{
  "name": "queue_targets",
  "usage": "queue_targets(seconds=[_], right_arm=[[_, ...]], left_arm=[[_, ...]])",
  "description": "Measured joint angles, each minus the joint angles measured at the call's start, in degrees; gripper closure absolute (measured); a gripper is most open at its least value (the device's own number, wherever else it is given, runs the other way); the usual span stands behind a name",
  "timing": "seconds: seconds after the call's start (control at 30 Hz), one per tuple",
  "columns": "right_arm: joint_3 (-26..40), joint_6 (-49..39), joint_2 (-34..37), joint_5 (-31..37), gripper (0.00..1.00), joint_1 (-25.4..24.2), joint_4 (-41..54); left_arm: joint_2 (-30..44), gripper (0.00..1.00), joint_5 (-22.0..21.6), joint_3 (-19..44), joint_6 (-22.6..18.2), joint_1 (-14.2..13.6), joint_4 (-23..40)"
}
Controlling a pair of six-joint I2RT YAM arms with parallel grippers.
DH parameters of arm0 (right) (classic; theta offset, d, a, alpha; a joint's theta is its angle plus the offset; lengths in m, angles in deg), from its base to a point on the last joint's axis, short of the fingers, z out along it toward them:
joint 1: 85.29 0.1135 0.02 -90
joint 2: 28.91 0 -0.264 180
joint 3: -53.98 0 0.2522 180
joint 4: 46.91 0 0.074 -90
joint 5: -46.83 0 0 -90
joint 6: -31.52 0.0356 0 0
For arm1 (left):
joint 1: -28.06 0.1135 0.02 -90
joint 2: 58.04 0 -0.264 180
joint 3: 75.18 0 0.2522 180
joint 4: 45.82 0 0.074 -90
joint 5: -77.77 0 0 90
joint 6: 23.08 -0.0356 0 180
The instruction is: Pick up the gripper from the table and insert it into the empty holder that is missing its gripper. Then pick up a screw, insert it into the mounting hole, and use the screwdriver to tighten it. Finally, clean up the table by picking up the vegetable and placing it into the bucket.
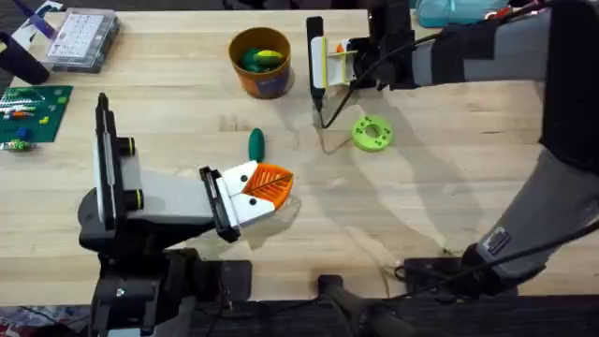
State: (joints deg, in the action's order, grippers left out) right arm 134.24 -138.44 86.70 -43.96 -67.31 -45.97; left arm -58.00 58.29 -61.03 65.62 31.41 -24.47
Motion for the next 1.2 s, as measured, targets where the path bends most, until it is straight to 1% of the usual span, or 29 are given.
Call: queue_targets(seconds=[0.07, 0.1, 0.17, 0.2, 0.23, 0.27, 0.33, 0.5, 0.67, 0.87, 1.0, 1.1, 1.2], right_arm=[[0.2, 0.1, -0.1, 0.1, 0.663, 0.0, -0.2], [0.3, 0.3, -0.1, 0.1, 0.592, -0.1, -0.3], [0.6, 0.3, -0.1, 0.2, 0.332, -0.1, -0.9], [1.0, 0.4, -0.2, 0.3, 0.249, -0.1, -0.9], [1.2, 0.3, -0.3, 0.4, 0.120, -0.1, -1.2], [1.6, 0.2, -0.5, 0.4, 0.035, -0.1, -1.3], [1.7, 0.6, -0.6, 0.4, 0.009, -0.1, -0.9], [1.9, 3.9, -0.9, 1.0, 0.007, 0.1, 0.8], [2.0, 10.1, -3.4, 1.0, 0.007, 0.9, 8.6], [1.2, 20.1, -7.7, 0.9, 0.007, 1.4, 17.2], [1.1, 30.3, -13.4, 0.7, 0.007, 1.4, 20.4], [1.6, 38.5, -19.6, 0.5, 0.007, 1.4, 25.5], [3.0, 46.2, -26.3, 0.4, 0.007, 1.4, 32.6]], left_arm=[[0.0, 0.985, 0.0, 0.0, 0.0, 0.0, 0.0], [0.0, 0.985, 0.0, 0.0, 0.0, 0.0, 0.0], [0.0, 0.985, 0.0, 0.0, 0.0, 0.0, 0.0], [0.0, 0.985, 0.0, 0.0, 0.0, 0.0, 0.0], [0.0, 0.985, 0.0, 0.0, 0.0, 0.0, 0.0], [0.0, 0.985, 0.0, 0.0, 0.0, 0.0, 0.0], [0.0, 0.985, 0.0, 0.0, 0.0, 0.0, 0.0], [0.0, 0.985, 0.0, 0.0, 0.0, 0.0, 0.0], [0.0, 0.985, 0.0, 0.0, 0.0, 0.0, 0.0], [0.0, 0.985, 0.0, 0.0, 0.0, 0.0, 0.0], [0.0, 0.985, 0.0, 0.0, 0.0, 0.0, 0.0], [0.0, 0.985, -0.1, 0.0, 0.0, 0.0, 0.0], [0.0, 0.985, -1.0, 0.0, 1.7, 0.0, -0.2]])
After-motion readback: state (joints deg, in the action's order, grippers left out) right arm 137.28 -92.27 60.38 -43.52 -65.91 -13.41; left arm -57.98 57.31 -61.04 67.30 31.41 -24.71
